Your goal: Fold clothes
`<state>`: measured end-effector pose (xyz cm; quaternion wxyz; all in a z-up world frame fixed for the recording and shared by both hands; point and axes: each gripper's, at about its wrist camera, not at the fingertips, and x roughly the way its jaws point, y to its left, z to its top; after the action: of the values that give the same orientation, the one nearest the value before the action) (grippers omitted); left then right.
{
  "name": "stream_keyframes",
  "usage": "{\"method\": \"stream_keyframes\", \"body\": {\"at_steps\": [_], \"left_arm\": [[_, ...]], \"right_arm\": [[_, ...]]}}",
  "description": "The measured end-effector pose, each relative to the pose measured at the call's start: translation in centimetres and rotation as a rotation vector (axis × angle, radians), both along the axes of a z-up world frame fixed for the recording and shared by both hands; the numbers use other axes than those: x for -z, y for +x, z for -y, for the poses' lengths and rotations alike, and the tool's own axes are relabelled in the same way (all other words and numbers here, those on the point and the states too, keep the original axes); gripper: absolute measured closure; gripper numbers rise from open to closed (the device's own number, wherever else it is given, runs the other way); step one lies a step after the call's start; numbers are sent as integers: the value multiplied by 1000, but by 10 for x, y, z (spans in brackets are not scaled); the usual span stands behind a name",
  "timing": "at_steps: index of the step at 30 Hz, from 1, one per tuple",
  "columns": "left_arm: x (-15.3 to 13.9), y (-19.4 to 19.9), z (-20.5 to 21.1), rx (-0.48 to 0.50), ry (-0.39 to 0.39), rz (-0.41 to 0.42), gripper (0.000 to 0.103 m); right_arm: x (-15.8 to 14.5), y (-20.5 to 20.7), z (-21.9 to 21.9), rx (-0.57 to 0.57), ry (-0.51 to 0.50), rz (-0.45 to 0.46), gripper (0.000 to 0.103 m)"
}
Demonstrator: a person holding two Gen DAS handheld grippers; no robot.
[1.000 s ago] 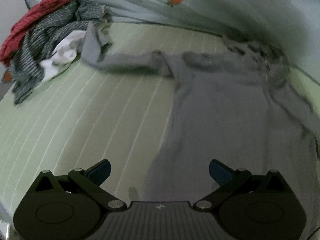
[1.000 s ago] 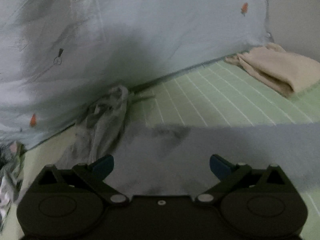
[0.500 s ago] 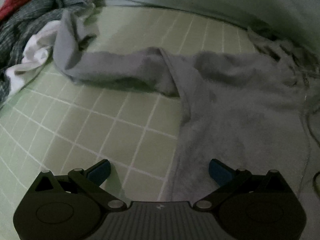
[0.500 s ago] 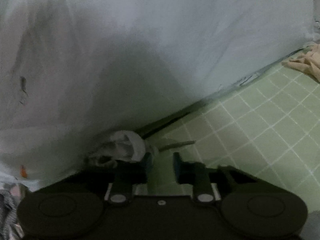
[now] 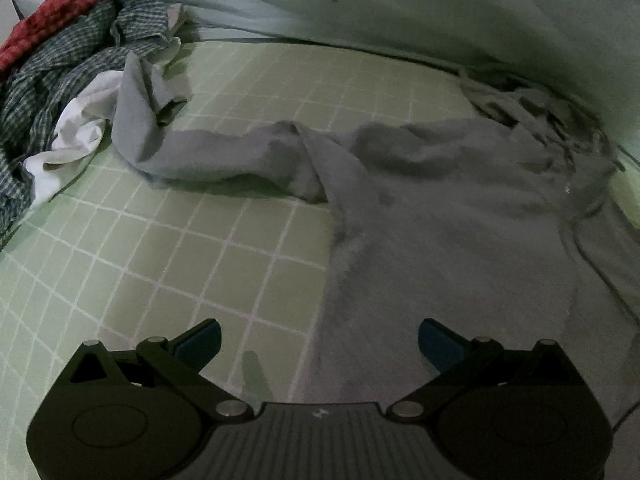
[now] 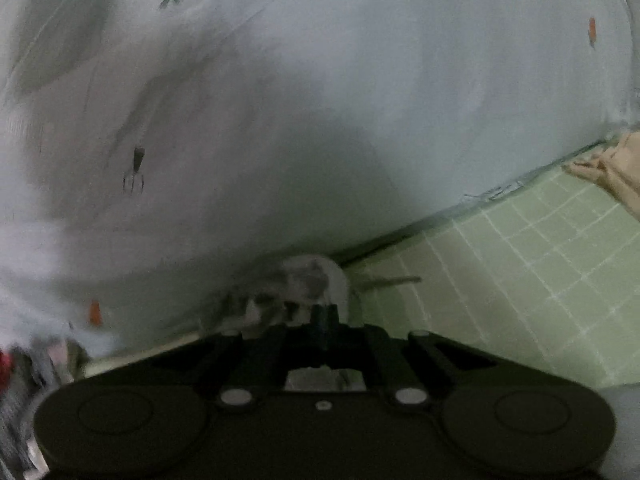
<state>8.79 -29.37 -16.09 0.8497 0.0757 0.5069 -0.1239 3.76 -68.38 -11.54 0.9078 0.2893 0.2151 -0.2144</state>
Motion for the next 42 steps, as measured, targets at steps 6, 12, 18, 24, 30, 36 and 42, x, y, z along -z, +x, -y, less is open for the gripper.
{"method": "stream_keyframes", "body": {"at_steps": [6, 12, 18, 24, 30, 36, 42], "left_arm": [[3, -6, 3, 18, 9, -11, 0], [12, 6, 13, 21, 21, -20, 0], [18, 14, 20, 37, 30, -38, 0], [13, 10, 20, 45, 24, -26, 0], [0, -1, 17, 43, 3, 7, 0], [-6, -12, 12, 47, -12, 15, 0], [-5, -18, 7, 56, -19, 12, 0]], "right_arm": [[14, 5, 9, 53, 41, -94, 58], [31, 32, 35, 52, 86, -96, 57], [55, 61, 52, 15, 167, -141, 71], [37, 54, 26, -29, 54, -142, 99], [-11, 15, -43, -82, -154, -82, 99], [-9, -14, -120, -302, -131, -113, 98], [9, -22, -124, -287, -148, -218, 63]]}}
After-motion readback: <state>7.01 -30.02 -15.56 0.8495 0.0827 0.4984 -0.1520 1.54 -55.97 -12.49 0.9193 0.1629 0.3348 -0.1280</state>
